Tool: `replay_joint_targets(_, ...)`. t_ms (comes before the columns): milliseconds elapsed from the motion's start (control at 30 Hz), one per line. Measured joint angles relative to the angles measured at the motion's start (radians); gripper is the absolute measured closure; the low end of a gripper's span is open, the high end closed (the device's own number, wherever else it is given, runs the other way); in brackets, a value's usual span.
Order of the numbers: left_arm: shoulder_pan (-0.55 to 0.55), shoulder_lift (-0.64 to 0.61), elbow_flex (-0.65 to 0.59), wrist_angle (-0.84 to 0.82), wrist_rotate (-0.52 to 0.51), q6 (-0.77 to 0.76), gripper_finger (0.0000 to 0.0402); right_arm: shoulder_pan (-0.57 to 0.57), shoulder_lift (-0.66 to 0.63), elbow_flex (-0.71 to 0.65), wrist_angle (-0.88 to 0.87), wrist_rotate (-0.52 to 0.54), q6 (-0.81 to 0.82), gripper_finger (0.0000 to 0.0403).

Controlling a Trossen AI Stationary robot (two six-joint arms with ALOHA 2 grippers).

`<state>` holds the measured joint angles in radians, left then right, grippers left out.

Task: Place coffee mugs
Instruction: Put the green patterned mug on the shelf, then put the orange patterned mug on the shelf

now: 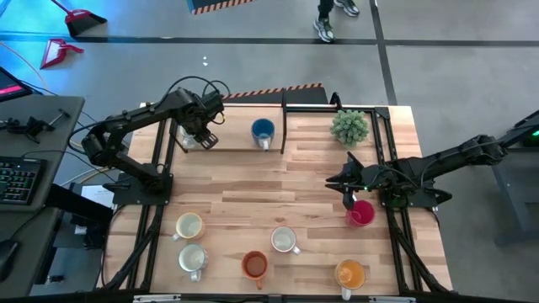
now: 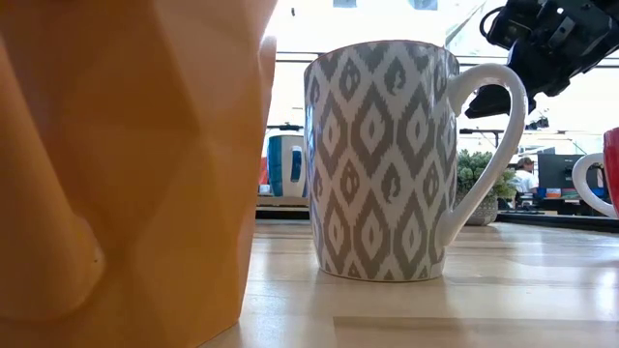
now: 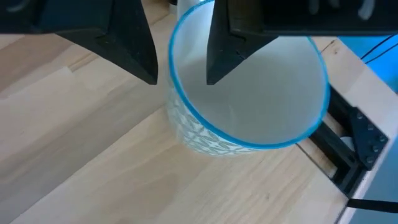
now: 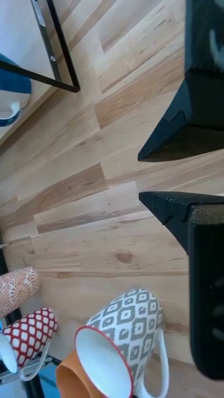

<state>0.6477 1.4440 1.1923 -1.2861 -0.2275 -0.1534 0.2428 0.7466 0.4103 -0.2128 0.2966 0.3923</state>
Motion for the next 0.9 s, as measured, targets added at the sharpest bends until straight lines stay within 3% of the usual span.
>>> replay_joint_targets(333, 0.0, -0.062, 0.009, -0.013, 0.0, 0.001, 0.0268, 0.0, 0.0, 0.0, -0.01, 0.0, 0.0, 0.0336)
replay_joint_targets(500, -0.001, -0.095, 0.105, -0.069, 0.001, 0.016, 0.0268, 0.0, 0.0, 0.0, -0.01, -0.001, 0.0, 0.0336)
replay_joint_targets(600, -0.018, -0.126, 0.167, -0.05, 0.059, 0.005, 0.0268, 0.0, 0.0, 0.0, -0.01, -0.002, 0.0, 0.0336)
replay_joint_targets(767, -0.124, -0.185, 0.179, -0.046, 0.18, -0.06, 0.0268, 0.0, 0.0, 0.0, -0.01, -0.005, -0.005, 0.0336)
replay_joint_targets(900, -0.261, -0.208, 0.166, -0.044, 0.21, -0.151, 0.0268, 0.0, 0.0, 0.0, -0.009, -0.005, -0.011, 0.0336)
